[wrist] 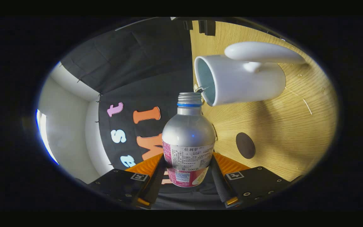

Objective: Take the bottle from table, then pour the juice into the cup, finally place the bottle on the coaster

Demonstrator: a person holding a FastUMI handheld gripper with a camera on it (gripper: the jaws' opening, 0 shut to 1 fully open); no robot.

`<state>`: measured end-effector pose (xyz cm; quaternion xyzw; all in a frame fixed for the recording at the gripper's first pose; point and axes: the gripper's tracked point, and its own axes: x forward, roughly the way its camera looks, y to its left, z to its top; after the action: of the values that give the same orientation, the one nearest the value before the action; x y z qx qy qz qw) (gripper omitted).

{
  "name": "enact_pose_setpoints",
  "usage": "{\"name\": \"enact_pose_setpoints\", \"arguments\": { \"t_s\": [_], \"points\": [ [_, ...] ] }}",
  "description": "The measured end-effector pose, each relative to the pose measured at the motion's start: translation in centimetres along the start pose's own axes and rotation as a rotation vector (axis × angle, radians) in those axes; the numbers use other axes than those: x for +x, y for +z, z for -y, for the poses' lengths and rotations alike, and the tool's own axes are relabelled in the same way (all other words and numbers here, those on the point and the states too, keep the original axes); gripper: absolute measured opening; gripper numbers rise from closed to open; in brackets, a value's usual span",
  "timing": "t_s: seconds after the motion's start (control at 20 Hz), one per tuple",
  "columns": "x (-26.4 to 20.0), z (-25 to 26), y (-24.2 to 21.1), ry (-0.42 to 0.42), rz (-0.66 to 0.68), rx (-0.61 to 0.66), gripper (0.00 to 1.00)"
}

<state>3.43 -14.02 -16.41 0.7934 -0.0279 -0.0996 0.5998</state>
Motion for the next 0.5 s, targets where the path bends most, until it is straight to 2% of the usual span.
{"name": "enact_pose_setpoints", "arguments": {
  "t_s": [0.5],
  "points": [
    [0.25, -0.95, 0.8, 0.013, 0.011, 0.005, 0.74]
  ]
}}
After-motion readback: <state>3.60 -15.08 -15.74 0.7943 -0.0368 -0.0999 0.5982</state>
